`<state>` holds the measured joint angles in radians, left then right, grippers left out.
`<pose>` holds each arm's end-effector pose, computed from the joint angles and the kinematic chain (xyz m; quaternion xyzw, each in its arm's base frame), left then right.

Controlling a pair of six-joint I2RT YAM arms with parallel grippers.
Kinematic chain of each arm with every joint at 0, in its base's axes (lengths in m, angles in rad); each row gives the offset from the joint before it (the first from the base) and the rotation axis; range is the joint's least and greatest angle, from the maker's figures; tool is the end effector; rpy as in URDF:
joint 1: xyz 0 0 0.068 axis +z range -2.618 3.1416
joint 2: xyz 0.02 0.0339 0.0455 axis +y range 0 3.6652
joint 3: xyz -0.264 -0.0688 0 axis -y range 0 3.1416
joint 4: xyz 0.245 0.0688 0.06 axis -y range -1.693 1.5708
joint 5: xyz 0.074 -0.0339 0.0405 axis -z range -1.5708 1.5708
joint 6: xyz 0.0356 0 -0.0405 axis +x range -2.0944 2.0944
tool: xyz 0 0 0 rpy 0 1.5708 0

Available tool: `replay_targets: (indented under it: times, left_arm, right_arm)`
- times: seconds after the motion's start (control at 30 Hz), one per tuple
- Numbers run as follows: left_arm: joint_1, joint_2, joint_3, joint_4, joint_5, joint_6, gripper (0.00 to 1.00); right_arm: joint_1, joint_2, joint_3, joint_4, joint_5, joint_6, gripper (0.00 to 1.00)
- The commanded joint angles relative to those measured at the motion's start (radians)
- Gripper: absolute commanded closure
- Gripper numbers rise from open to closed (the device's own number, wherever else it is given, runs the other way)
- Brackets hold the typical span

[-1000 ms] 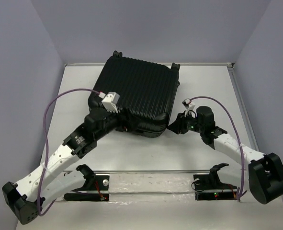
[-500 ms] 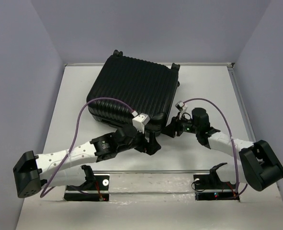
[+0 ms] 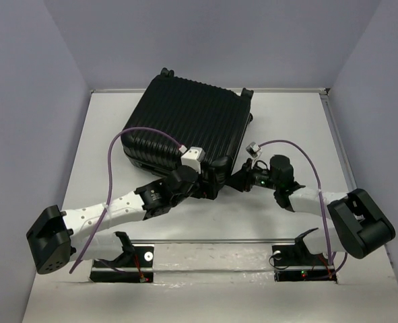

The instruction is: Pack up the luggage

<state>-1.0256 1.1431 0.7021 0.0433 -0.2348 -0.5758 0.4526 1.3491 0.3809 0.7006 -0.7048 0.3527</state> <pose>0.1408 -0.2161 0.2613 0.1213 0.8208 -0.3267 0.4527 0.2127 0.1291 0.1765 -0.2463 0.7349 0.4755 0.4161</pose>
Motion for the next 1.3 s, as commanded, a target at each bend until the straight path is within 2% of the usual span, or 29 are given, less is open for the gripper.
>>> replay_targets:
  times: [0.0,0.1,0.2,0.33,0.5,0.63,0.73,0.87,1.03,1.23,1.27]
  left_arm:
    - [0.016,-0.025,0.048,0.053,-0.121,0.024,0.01]
    - [0.021,-0.022,0.059,0.055,-0.144,0.024,0.01]
    - [0.027,-0.023,0.077,0.056,-0.158,0.028,0.01]
    - [0.042,-0.039,0.099,0.072,-0.167,0.028,0.01]
    - [0.065,-0.005,0.145,0.089,-0.147,0.037,0.01]
    - [0.070,0.033,0.180,0.104,-0.136,0.050,0.01]
    - [0.079,0.072,0.218,0.109,-0.130,0.051,0.01]
    - [0.081,0.098,0.254,0.136,-0.110,0.037,0.01]
    - [0.084,0.139,0.286,0.142,-0.092,0.027,0.01]
    - [0.104,0.138,0.318,0.138,-0.024,0.013,0.01]
    - [0.116,0.133,0.321,0.141,0.018,0.013,0.01]
  right_arm:
    - [0.015,0.004,-0.019,0.212,0.039,0.045,0.78]
    - [0.024,-0.011,-0.043,0.247,0.071,0.068,0.93]
    - [0.038,-0.039,-0.063,0.235,0.093,0.078,0.93]
    - [0.123,-0.100,-0.077,0.113,0.203,0.046,0.93]
    - [0.287,-0.221,-0.088,-0.073,0.416,0.019,0.93]
    - [0.412,-0.261,-0.112,-0.116,0.510,0.054,0.93]
    - [0.530,-0.226,-0.108,-0.133,0.617,0.068,0.93]
    - [0.649,-0.113,-0.062,-0.063,0.727,0.118,0.93]
    - [0.765,-0.010,0.001,0.037,0.985,0.167,0.93]
    - [0.847,0.137,0.024,0.310,1.163,0.158,0.93]
    - [0.847,0.207,0.010,0.461,1.186,0.163,0.93]
